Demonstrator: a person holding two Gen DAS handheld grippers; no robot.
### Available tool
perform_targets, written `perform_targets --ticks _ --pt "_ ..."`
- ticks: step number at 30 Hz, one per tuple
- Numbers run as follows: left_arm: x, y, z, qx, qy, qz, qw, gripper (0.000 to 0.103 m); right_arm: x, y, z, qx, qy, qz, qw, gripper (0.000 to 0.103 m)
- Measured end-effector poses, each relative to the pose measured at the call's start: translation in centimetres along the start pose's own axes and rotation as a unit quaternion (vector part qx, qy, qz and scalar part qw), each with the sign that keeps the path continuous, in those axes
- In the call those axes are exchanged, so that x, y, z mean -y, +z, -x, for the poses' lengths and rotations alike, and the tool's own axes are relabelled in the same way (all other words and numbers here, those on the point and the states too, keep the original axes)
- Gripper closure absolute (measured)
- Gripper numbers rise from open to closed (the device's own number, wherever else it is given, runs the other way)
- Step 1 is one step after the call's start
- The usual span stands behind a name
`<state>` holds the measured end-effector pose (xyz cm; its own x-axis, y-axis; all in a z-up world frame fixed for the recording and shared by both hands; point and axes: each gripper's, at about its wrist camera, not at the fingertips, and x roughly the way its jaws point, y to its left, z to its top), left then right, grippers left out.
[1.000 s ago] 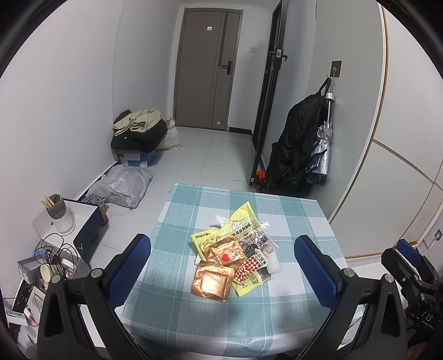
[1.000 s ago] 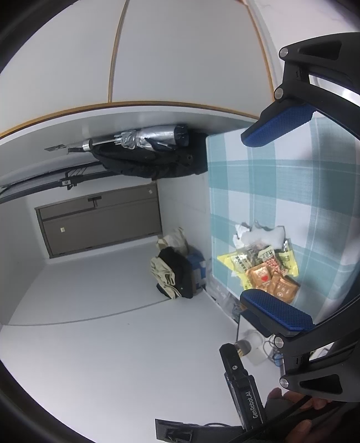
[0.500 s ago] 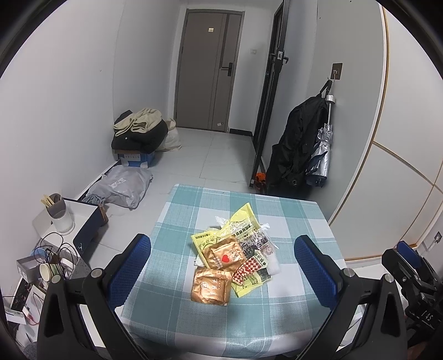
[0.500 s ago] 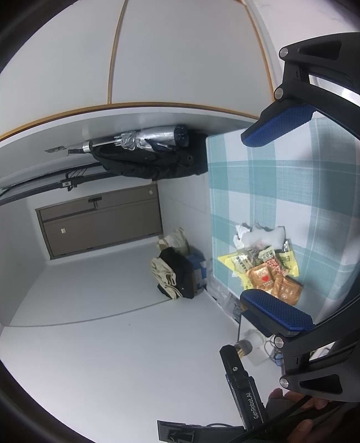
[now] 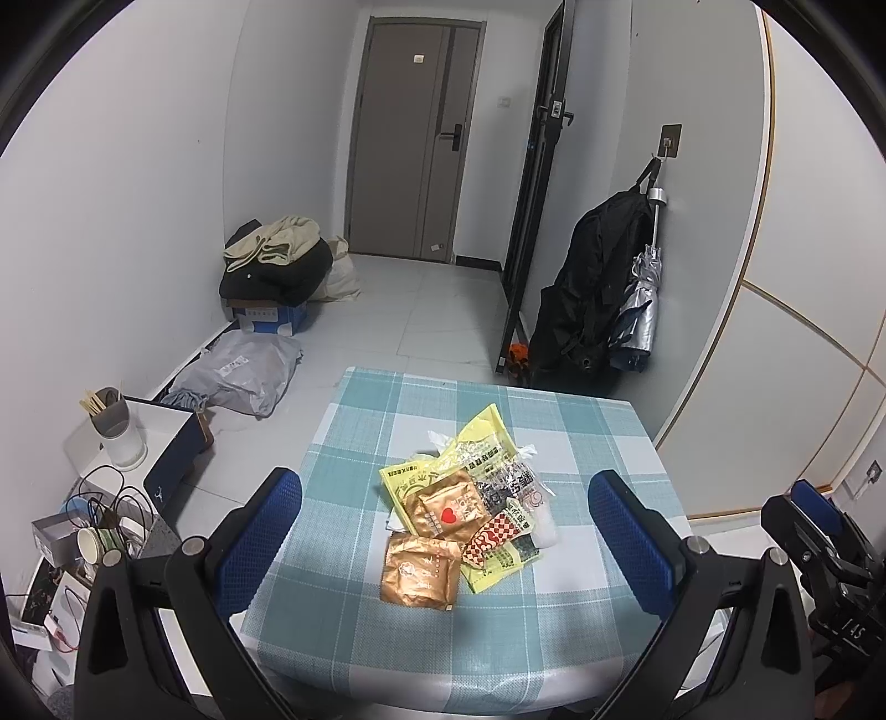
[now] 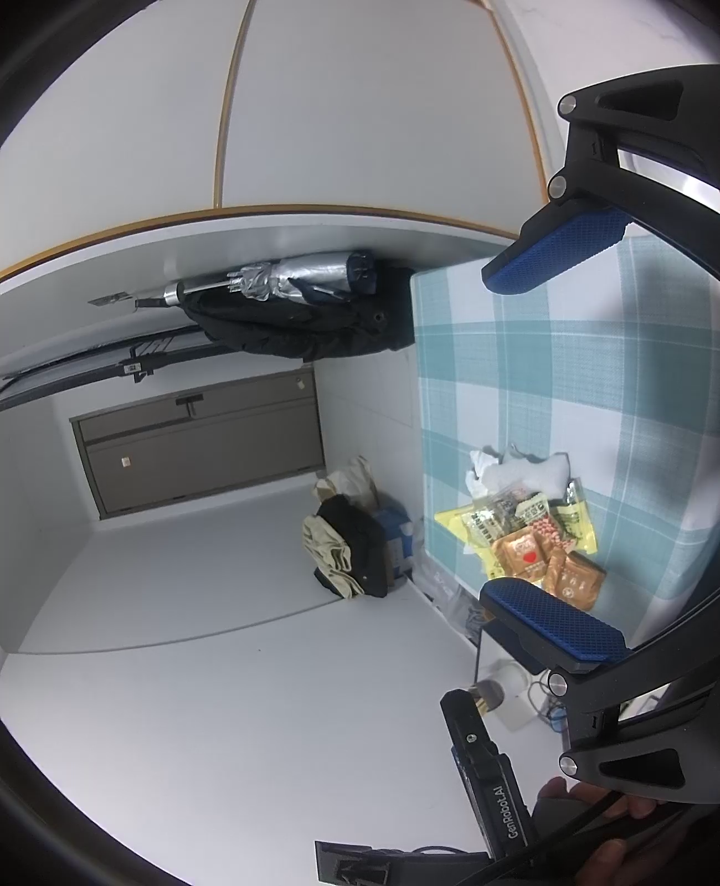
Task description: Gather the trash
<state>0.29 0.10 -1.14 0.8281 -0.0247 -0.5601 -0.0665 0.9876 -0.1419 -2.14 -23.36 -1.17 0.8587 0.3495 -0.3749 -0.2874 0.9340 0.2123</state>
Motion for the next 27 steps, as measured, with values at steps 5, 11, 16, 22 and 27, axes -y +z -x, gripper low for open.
perform_targets --ticks 5,11,16,22,27 --pt "0.1 0.0 0.0 -0.003 -0.001 0.001 1.0000 0.001 0.0 0.0 0.0 0.000 0.000 0.000 1.000 0.000" --pt "0.2 0.0 -0.2 -0.008 -0.002 0.000 1.0000 0.001 0.1 -0.1 0.0 -0.001 0.001 -0.001 1.000 0.000" --pt "0.1 0.0 -0.4 -0.013 -0.004 0.001 0.9999 0.001 0.0 -0.2 -0.1 -0.004 0.001 -0.001 1.000 0.000" --pt "-0.1 -0.1 -0.7 -0.020 -0.010 0.004 0.9997 0.001 0.1 -0.2 -0.6 -0.012 0.003 -0.002 1.000 0.000" --pt "-0.4 0.0 -1.3 -0.034 -0.022 0.006 0.9992 0.001 0.3 -0.3 -1.4 -0.023 0.006 0.000 1.000 0.000"
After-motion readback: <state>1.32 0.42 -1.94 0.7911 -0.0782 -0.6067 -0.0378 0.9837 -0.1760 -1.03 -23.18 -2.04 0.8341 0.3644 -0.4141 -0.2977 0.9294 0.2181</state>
